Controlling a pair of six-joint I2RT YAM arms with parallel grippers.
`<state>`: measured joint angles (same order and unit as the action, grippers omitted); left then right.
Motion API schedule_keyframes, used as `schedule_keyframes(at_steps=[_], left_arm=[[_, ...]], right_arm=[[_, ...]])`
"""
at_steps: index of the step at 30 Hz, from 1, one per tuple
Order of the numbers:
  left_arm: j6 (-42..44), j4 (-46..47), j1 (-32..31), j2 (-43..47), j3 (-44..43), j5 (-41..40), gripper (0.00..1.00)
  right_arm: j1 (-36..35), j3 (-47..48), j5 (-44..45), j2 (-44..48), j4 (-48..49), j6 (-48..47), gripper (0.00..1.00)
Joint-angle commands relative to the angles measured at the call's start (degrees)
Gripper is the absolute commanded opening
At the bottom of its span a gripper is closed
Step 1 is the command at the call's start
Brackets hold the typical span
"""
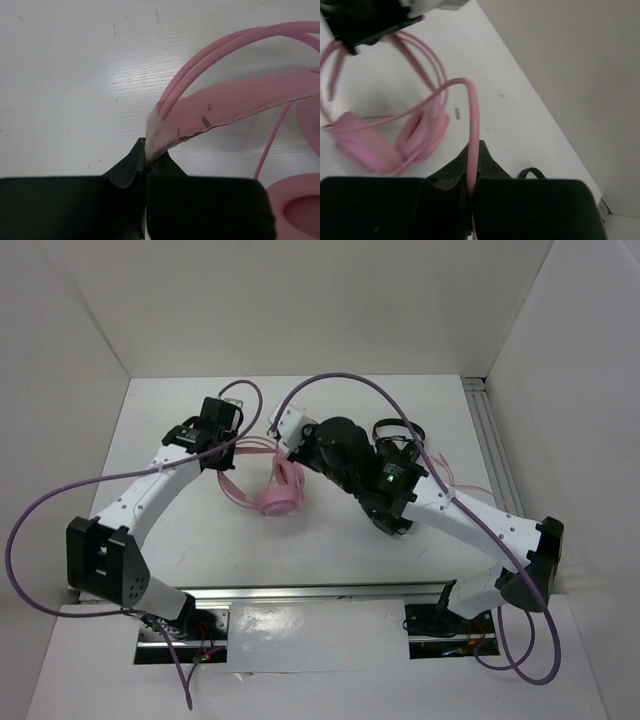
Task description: Wrap the headphones
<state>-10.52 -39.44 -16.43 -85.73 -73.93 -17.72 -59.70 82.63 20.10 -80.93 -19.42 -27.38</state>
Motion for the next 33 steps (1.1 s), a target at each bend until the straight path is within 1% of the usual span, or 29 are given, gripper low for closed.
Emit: schedule_keyframes(at_steps=[1, 3, 4, 5, 6, 7, 9, 11, 12, 13, 14, 15, 17, 18, 19, 21, 22, 23, 24, 25, 26, 27, 28, 29, 31, 33], left_arm=[[3.66, 6.39, -3.16, 8.03, 1.94, 6.27, 0.00], [4.81, 6.39, -6.32, 10.40, 2.64, 8.30, 0.00], [5.94, 6.39, -7.56, 13.46, 3.26, 8.92, 0.00], [6.74, 6.39, -8.96, 14.79, 3.79, 9.62, 0.00], [7.35, 5.87, -11.93, 16.02, 4.32, 9.63, 0.00], [8.06, 5.26, -13.18, 17.08, 4.32, 10.41, 0.00], [8.06, 4.72, -14.86, 20.07, 3.10, 12.78, 0.00], [6.58, 1.92, -15.48, 21.83, 0.30, 12.79, 0.00], [5.70, 0.95, -15.48, 23.32, -0.94, 12.79, 0.00], [3.69, -0.19, -15.48, 23.85, -2.60, 12.01, 0.00], [2.71, -2.20, -15.48, 24.38, -4.27, 11.13, 0.00], [1.66, -3.44, -15.48, 24.39, -8.03, 8.95, 0.00], [0.07, -5.90, -15.48, 23.86, -12.44, 7.44, 0.00], [-0.98, -7.56, -15.48, 23.86, -16.55, 6.91, 0.00], [-1.60, -7.58, -15.48, 23.86, -18.34, 6.90, 0.00], [-2.30, -7.58, -15.48, 23.33, -21.68, 8.30, 0.00], [-3.35, -6.36, -15.48, 23.33, -24.65, 8.31, 0.00], [-4.15, -6.35, -15.48, 23.33, -26.60, 8.31, 0.00], [-5.28, -6.35, -15.48, 21.59, -28.70, 8.31, 0.00], [-5.91, -6.35, -15.48, 20.70, -33.42, 8.31, 0.00], [-6.69, -8.00, -15.48, 19.65, -35.91, 7.79, 0.00], [-9.05, -9.67, -15.48, 18.34, -38.72, 7.78, 0.00], [-10.12, -13.17, -15.48, 15.28, -44.66, 7.78, 0.00], [-11.17, -14.16, -15.48, 14.20, -46.72, 7.26, 0.00], [-13.98, -14.17, -15.48, 13.66, -47.89, 5.60, 0.00], [-16.09, -14.17, -15.48, 13.66, -47.89, -0.45, 0.00]], right_arm=[[4.05, 0.35, 4.07, 2.52, 11.48, -4.17, 0.00], [5.90, -0.36, 3.38, 2.53, 14.66, -4.87, 0.00], [8.52, -0.89, 2.24, 2.53, 15.37, -4.88, 0.00], [9.85, -0.89, 0.83, 2.53, 15.38, -4.88, 0.00], [11.26, -0.20, -2.40, 1.74, 15.38, -3.14, 0.00], [14.06, -0.19, -4.17, 1.74, 15.38, -2.43, 0.00], [16.62, 0.43, -8.73, 1.03, 15.38, -0.93, 0.00], [20.93, -0.71, -12.52, 0.42, 15.38, 2.05, 0.00], [22.51, -1.93, -18.63, 0.42, 15.99, 3.28, 0.00], [24.09, -2.73, -22.35, 0.42, 15.99, 6.34, 0.00], [27.15, -3.52, -26.91, 0.42, 16.86, 8.02, 0.00], [28.31, -4.49, -35.57, -0.19, 17.57, 9.43, 0.00], [28.94, -8.09, -41.60, -0.99, 22.39, 13.90, 0.00], [28.94, -9.40, -44.33, -2.55, 24.58, 15.41, 0.00], [28.94, -11.77, -48.88, -3.35, 29.56, 17.08, 0.01], [28.94, -13.37, -54.26, -5.55, 34.43, 22.96, 0.05], [28.94, -13.37, -60.64, -8.87, 38.97, 25.16, 0.08], [28.94, -13.37, -63.66, -10.73, 41.19, 29.70, 0.09], [28.42, -13.37, -66.74, -12.57, 43.83, 32.18, 0.11], [27.89, -13.37, -69.38, -16.16, 47.07, 35.17, 0.13], [27.28, -14.68, -73.67, -17.67, 55.72, 42.16, 0.17], [26.49, -15.73, -75.19, -19.25, 61.46, 45.80, 0.20], [24.04, -17.57, -75.20, -21.79, 70.83, 48.62, 0.26], [22.80, -18.11, -74.33, -22.86, 73.62, 51.43, 0.29], [20.17, -18.12, -73.01, -25.50, 78.02, 53.47, 0.33], [19.46, -16.02, -73.01, -30.68, 82.84, 55.84, 0.33]])
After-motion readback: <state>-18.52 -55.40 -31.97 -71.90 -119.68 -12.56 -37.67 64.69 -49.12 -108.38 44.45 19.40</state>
